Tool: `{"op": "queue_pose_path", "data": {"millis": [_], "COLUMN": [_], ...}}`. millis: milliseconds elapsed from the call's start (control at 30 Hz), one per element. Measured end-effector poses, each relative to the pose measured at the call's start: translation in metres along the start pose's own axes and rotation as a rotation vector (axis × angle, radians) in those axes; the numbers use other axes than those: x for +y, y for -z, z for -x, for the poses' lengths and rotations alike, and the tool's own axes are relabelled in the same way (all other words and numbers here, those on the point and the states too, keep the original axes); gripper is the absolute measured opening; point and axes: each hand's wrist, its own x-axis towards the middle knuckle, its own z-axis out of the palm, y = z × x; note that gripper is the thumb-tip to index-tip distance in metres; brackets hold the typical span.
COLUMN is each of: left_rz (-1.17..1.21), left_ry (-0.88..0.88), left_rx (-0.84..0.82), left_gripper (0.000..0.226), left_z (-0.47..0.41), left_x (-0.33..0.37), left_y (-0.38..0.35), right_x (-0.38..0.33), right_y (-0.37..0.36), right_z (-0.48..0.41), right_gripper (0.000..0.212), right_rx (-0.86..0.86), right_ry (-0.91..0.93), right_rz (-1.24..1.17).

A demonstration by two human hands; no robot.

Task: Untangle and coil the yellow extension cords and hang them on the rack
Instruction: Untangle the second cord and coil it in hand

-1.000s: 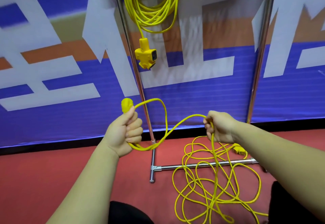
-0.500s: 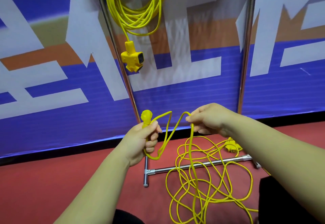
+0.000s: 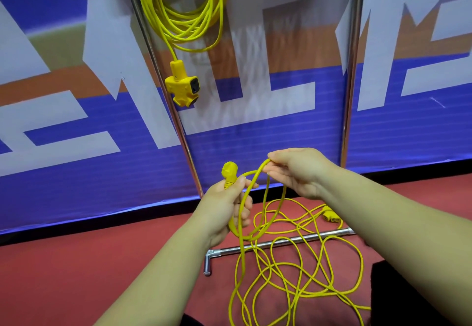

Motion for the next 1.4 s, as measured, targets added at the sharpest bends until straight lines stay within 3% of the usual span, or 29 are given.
{"op": "queue_pose_path", "data": {"millis": [267, 533, 667, 767, 867, 967, 1100, 1233, 1333, 1400], "left_rz": [0.073, 0.077, 0.081, -0.041, -0.007, 0.235, 0.504, 0.606, 0.658, 0.668], "left_ry": [-0.009, -0.014, 0.038, 0.112, 0.068, -0.035, -0.131, -0.190, -0.215, -0.214], "left_rx": [0.007, -0.001, -0.098, -0.165, -0.103, -0.002, 0.049, 0.099, 0.135, 0.172], "left_gripper": [0.038, 0.042, 0.040, 0.031, 0.028, 0.028, 0.027, 0.031, 0.033, 0.032], "left_z": [0.000, 0.006, 0.007, 0.010, 0.008, 0.003, -0.002, -0.004, -0.004, -0.003], "left_x": [0.013, 0.017, 0.017, 0.016, 0.017, 0.024, 0.028, 0.031, 0.033, 0.034], "left_y": [0.013, 0.022, 0.025, 0.025, 0.026, 0.035, 0.049, 0.049, 0.050, 0.052], "right_x": [-0.002, 0.002, 0.005, 0.013, 0.022, 0.030, 0.057, 0.093, 0.109, 0.109], "right_y": [0.022, 0.023, 0.022, 0.019, 0.015, 0.011, 0.000, -0.017, -0.026, -0.025], "right_z": [-0.003, -0.003, -0.004, -0.008, -0.012, -0.008, 0.005, 0.012, 0.008, 0.005], "right_gripper": [0.009, 0.007, 0.011, 0.009, 0.006, 0.016, 0.017, 0.040, 0.022, 0.020], "right_rx": [-0.091, -0.189, -0.138, -0.094, -0.049, -0.023, -0.382, -0.589, -0.588, -0.579], "right_ry": [0.281, 0.462, 0.549, 0.606, 0.631, 0.566, 0.288, 0.157, 0.154, 0.148], "right_rz": [0.672, 1.007, 1.104, 1.175, 1.118, 0.973, 0.952, 1.109, 1.033, 0.977]}}
